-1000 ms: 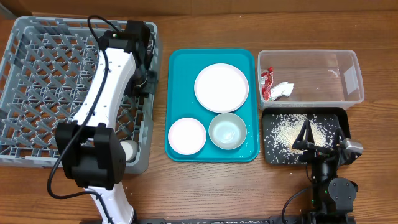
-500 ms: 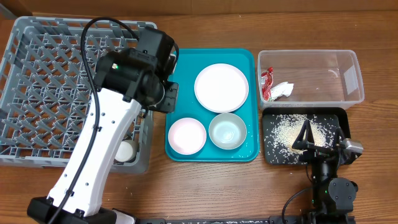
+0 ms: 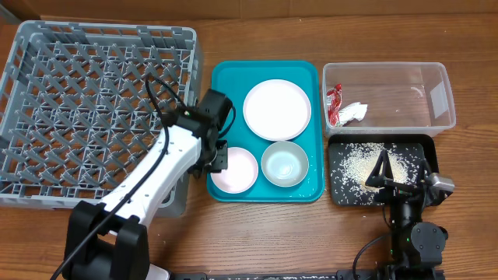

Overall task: Sort waste into correct bins and load items into the dishwasher
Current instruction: 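Grasp the small pink-white bowl by its rim with left gripper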

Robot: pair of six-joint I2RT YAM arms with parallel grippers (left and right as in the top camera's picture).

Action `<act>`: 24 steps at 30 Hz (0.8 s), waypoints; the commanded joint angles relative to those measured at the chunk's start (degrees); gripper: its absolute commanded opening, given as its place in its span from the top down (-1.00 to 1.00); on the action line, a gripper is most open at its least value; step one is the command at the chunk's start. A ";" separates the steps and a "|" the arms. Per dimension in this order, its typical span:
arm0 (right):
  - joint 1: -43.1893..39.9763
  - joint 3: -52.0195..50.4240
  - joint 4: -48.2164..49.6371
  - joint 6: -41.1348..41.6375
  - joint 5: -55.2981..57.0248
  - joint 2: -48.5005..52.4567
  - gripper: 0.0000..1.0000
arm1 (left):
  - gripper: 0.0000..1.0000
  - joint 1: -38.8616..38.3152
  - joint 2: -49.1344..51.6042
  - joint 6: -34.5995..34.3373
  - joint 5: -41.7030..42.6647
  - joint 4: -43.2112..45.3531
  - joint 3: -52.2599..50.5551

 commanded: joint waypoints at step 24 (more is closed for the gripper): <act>0.28 -0.61 0.37 -0.39 0.39 -0.50 -1.00 | 0.91 -0.24 -0.50 -0.98 -6.29 -5.20 7.58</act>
